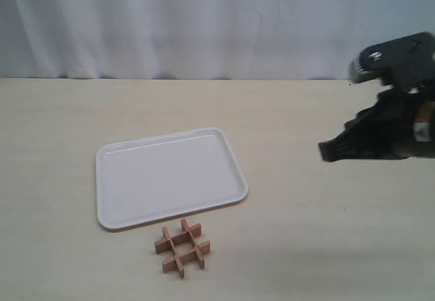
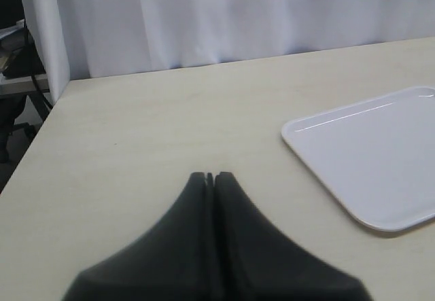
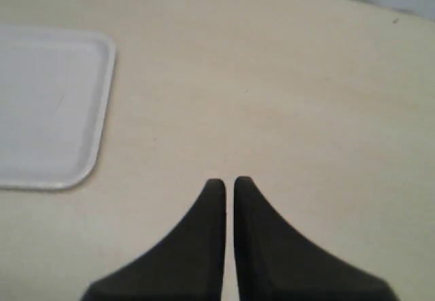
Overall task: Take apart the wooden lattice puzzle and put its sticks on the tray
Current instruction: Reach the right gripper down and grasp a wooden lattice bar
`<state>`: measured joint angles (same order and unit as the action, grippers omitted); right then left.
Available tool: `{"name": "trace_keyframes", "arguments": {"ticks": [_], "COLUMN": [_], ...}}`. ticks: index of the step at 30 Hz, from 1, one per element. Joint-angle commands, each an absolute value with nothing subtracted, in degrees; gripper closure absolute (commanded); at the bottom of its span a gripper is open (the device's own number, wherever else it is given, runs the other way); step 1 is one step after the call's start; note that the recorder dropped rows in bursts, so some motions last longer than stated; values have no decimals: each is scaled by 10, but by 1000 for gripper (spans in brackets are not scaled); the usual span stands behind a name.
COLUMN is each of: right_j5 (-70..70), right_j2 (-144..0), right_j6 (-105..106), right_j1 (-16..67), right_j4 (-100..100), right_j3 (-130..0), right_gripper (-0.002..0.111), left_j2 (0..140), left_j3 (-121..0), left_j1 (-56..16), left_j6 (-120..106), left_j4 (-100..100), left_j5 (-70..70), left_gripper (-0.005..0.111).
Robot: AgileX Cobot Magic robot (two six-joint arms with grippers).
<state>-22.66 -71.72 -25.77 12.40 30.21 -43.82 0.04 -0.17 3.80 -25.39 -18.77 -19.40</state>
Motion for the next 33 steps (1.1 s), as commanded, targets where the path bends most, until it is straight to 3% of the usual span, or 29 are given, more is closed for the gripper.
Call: {"name": "trace_keyframes", "arguments": {"ticks": [1, 5, 11, 24, 33], "right_j5": [-320, -380, -394, -355, -326], "right_j2": [-800, -863, -929, -1026, -1049], "right_j6": [-225, -201, -56, -26, -26], "right_j1": [222, 294, 352, 395, 395], "right_j4": [305, 279, 83, -12, -25], "right_j3": [-486, -521, -559, -577, -580], "right_gripper": [104, 104, 104, 102, 73], "left_j2": [0, 0, 0, 0, 0], "left_j3": [0, 0, 0, 0, 0], "left_j1": [33, 33, 33, 33, 33], "left_j6": [-255, -255, -255, -255, -255], "left_j4": [-187, -187, -187, -187, -186], "left_j5": [-187, -187, -187, -187, -187], "left_gripper": [107, 107, 107, 107, 107]}}
